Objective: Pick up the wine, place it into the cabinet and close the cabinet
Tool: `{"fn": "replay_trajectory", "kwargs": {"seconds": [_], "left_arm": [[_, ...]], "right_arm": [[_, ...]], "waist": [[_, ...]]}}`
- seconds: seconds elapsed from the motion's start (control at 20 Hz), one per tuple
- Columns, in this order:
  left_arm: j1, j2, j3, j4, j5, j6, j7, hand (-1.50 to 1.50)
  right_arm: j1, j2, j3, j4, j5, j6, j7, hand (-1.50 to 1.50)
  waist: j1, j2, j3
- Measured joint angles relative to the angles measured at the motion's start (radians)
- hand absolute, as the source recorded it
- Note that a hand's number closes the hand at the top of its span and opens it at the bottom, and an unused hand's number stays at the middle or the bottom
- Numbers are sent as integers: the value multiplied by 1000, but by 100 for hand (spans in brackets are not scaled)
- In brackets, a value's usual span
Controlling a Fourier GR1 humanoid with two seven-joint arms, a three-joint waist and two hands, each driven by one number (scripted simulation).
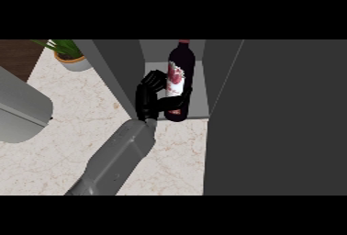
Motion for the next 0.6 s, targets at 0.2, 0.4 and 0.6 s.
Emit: {"fn": "replay_trajectory", "kwargs": {"seconds": [0.2, 0.4, 0.6], "left_arm": [[-85, 0, 39, 76, 11, -9, 11, 150], [-171, 1, 84, 174, 13, -27, 12, 150], [-217, 10, 98, 247, -10, -18, 13, 150]], "right_arm": [[-9, -6, -28, 4, -4, 14, -2, -150], [2, 6, -21, 10, -4, 25, -20, -150], [34, 11, -6, 9, -6, 41, -36, -150]], "waist": [[3, 1, 0], [-1, 4, 0], [1, 4, 0]]}}
